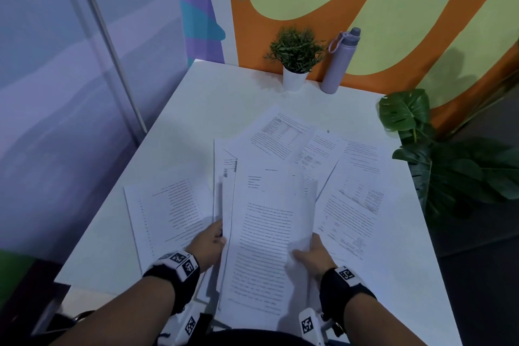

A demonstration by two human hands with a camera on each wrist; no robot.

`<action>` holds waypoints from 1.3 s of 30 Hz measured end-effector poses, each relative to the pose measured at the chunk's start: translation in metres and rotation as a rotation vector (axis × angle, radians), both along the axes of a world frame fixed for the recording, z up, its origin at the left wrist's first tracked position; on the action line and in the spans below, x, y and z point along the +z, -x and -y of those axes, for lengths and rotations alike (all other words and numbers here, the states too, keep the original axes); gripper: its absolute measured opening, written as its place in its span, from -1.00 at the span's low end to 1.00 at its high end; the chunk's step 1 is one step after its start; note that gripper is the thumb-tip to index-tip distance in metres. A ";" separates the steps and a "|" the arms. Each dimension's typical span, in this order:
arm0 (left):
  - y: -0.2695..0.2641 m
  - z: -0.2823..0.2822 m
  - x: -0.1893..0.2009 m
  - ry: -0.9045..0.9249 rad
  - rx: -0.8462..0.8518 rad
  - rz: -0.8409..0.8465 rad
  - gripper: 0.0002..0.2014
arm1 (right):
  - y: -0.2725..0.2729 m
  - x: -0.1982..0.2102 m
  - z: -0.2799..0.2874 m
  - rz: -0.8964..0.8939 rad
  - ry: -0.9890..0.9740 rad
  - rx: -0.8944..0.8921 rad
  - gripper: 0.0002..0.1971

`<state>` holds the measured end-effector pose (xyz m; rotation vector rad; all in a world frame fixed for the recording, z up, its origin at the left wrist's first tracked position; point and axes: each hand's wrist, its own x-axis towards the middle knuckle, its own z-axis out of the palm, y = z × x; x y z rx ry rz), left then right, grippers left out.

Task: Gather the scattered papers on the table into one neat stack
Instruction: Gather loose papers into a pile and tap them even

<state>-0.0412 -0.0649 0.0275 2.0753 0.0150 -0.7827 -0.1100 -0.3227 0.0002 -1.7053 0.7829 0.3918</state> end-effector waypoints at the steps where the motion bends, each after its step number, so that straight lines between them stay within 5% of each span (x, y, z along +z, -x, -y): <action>1: -0.005 -0.007 -0.003 -0.085 0.082 0.063 -0.53 | 0.000 0.003 0.001 -0.012 0.064 0.036 -0.54; 3: -0.015 -0.030 -0.009 -0.391 0.247 0.137 -0.42 | -0.003 0.009 0.007 0.015 0.166 0.038 -0.66; 5: -0.017 -0.055 -0.011 -0.639 0.377 0.034 -0.19 | -0.005 0.013 0.018 0.054 0.219 0.011 -0.75; 11: -0.010 -0.076 -0.014 -0.566 0.558 -0.095 0.23 | 0.003 -0.001 0.036 0.009 0.231 -0.109 -0.83; 16: -0.012 -0.078 -0.003 -0.276 0.670 0.061 0.01 | 0.001 -0.002 0.033 -0.004 0.269 -0.085 -0.91; 21: -0.032 -0.089 0.046 -0.352 0.580 0.416 -0.43 | -0.004 0.015 0.041 0.055 0.410 -0.030 -0.88; 26: -0.057 -0.081 0.123 -0.644 0.222 0.837 -0.55 | -0.010 0.026 0.040 0.066 0.389 0.006 -0.84; 32: -0.052 -0.024 0.149 -0.726 -0.289 1.286 -0.61 | -0.015 0.043 0.024 0.106 0.216 0.078 -0.67; 39: -0.021 0.057 0.112 -0.577 -0.949 1.213 -0.73 | -0.005 0.037 0.016 0.036 0.124 0.105 -0.67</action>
